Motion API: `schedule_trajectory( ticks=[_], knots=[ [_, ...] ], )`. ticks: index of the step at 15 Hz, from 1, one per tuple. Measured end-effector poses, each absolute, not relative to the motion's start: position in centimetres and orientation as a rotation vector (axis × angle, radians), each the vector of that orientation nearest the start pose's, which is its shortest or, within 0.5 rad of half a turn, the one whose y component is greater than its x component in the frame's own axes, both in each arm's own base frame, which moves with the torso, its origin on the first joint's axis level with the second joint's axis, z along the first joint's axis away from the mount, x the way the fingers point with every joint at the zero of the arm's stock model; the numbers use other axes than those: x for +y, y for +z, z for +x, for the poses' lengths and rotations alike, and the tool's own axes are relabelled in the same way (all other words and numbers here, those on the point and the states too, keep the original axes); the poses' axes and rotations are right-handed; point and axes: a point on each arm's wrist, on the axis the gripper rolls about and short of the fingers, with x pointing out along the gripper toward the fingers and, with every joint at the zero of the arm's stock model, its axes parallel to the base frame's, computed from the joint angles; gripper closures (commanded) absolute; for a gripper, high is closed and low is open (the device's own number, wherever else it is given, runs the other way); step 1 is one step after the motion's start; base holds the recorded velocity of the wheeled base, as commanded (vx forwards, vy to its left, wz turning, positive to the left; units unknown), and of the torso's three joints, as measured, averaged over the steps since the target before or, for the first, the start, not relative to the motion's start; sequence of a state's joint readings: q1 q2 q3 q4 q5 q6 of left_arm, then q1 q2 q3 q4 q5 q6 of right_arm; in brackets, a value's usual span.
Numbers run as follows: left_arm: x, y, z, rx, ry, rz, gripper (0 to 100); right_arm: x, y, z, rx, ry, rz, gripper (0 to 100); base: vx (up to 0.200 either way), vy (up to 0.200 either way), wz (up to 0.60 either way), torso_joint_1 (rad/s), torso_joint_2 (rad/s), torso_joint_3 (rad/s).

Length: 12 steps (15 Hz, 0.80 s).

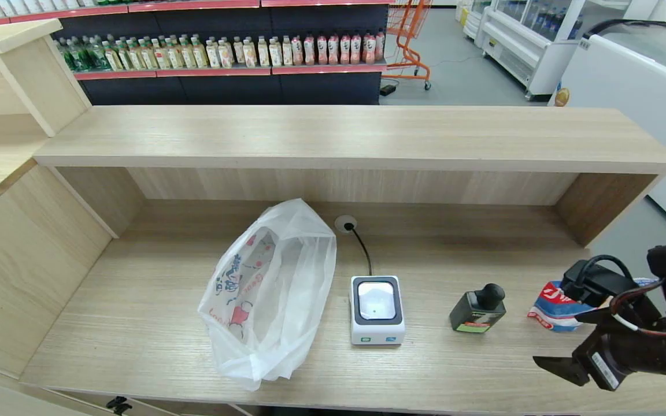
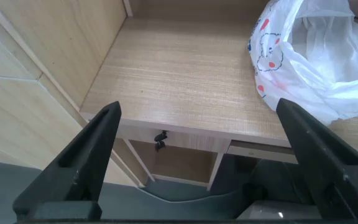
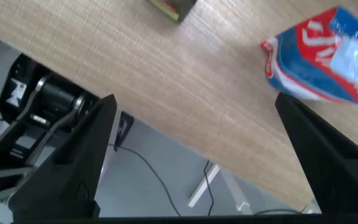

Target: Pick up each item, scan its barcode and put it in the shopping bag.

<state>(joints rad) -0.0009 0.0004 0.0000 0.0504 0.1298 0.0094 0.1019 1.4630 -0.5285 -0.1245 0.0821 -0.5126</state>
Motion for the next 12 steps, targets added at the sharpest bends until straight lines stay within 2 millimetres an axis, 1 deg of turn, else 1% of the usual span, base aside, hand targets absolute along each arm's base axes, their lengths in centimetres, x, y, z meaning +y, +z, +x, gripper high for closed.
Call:
schedule_trajectory(
  ticks=[4, 12],
  knots=[
    [0.3, 7.0, -2.3, 0.051, 0.128, 0.013, 0, 3.3, 12.0, 22.7, 0.701, 0.405, -0.502, 0, 0.0, 0.0, 0.0, 0.0, 0.0, 0.0],
    [0.3, 7.0, -2.3, 0.051, 0.128, 0.013, 0, 6.1, 9.4, 25.6, 0.646, 0.486, -0.534, 0, 0.0, 0.0, 0.0, 0.0, 0.0, 0.0]
  ],
)
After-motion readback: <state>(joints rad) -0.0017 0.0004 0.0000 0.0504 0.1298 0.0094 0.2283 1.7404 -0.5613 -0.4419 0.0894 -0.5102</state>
